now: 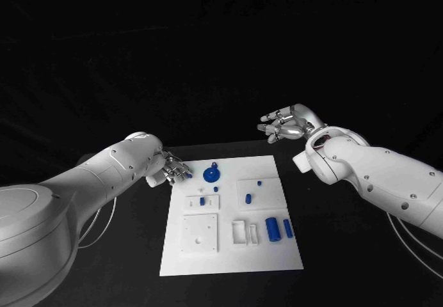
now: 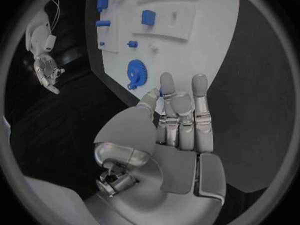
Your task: Assemble the parts on the task board
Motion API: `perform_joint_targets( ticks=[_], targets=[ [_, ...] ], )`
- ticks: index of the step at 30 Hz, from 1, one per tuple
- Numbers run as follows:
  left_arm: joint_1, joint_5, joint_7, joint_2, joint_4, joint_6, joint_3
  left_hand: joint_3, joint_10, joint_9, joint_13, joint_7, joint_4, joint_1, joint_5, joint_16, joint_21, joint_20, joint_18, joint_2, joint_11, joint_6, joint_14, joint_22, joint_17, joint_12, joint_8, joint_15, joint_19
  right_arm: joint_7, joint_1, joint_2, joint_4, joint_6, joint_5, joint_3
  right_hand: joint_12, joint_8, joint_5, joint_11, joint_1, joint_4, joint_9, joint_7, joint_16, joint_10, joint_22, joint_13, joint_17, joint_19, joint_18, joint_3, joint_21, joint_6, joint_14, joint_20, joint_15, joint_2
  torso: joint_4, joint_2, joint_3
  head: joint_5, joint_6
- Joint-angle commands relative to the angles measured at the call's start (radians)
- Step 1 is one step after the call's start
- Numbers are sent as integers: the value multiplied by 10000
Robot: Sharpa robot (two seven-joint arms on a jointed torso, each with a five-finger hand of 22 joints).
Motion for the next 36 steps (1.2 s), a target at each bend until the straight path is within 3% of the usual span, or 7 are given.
perform_joint_targets(
  ticks=[1, 7, 9, 10, 17, 23, 36],
  targets=[
    [-25, 81, 99, 17, 23, 178, -4, 96, 99, 80, -22, -67, -127, 181, 87, 48, 53, -30, 99, 28, -17, -1, -2, 188, 11, -79, 50, -56, -44, 90, 1, 4, 6, 103, 1, 6, -3, 0, 66, -10, 92, -13, 5, 7, -8, -41, -8, -10, -9, -79, -110, -58, 51, 11, -26, -5, 34, 7, 4, -8, -11, 10, -9],
    [-25, 106, 131, -15, 59, 129, -3, 468, 168, 281, -65, -44, -523, 358, 328, 45, 99, -36, 117, 39, -12, -7, 22, 193, 39, -150, 122, -62, -53, 89, 1, -12, 8, 109, 1, 6, 2, -1, 82, -9, 71, 11, 4, 7, -3, -43, -20, -8, -10, -79, -111, -66, 59, -18, -23, -4, 34, 5, 6, -8, -4, 26, 1],
    [-24, 115, 141, -24, 72, 103, -3, 1495, 211, 429, -93, -39, -752, 264, -877, 63, 138, -43, 127, -108, 4, -26, 57, 196, 94, -196, 160, -62, -60, 88, 1, -18, 8, 113, 1, 6, 2, -1, 82, -9, 71, 11, 4, 7, -3, -43, -20, -8, -10, -79, -111, -66, 59, -18, -23, -4, 34, 5, 10, -8, -9, 32, 3],
    [-24, 120, 147, -32, 85, 85, -3, 2159, 242, 574, -102, -45, -738, -8, -878, 62, 165, -35, 139, -322, -17, 14, 63, 195, 124, -214, 228, -62, -66, 87, 1, -22, 7, 114, 1, 6, 2, -1, 82, -9, 71, 11, 4, 7, -3, -43, -20, -8, -10, -79, -111, -66, 59, -18, -23, -4, 34, 5, 12, -11, -10, 44, -2],
    [45, 199, 130, -361, 686, -257, 2, 3001, 404, 1432, -113, -199, -413, -306, -331, 138, 264, -95, 112, -931, -87, 251, 176, 183, 372, -253, 575, -130, -49, 75, 1, -99, 18, 129, 10, 6, 4, -1, 83, -8, 66, 22, 5, 7, -2, -44, -23, -7, -10, -78, -111, -72, 60, -19, -24, -4, 34, 3, 35, -29, -13, 78, -16],
    [230, 178, -25, -977, 1857, -727, 20, 3480, 502, 2573, -120, -308, -394, -641, 269, 196, 303, -176, 54, -1232, -157, 361, 269, 178, 606, -191, 724, -209, -5, 63, 1, -229, 22, 122, 43, 6, 7, -1, 85, -7, 61, 33, 5, 7, -2, -44, -25, -6, -10, -77, -111, -78, 62, -21, -24, -3, 35, 0, 150, -87, -45, 52, -84],
    [549, -378, -330, -2421, 4515, -1848, 16, 3708, 581, 3028, -166, -416, -533, -805, 1056, 234, 389, -245, 38, -1498, -223, 811, 533, 181, 942, 167, 594, -272, 119, 88, -7, -269, -136, 161, 127, 6, 8, -3, 91, -7, 59, 50, 3, 7, -2, -48, -30, -5, -11, -81, -112, -86, 61, -37, -27, -1, 36, -1, 373, -315, -130, 21, -270]
  ],
)
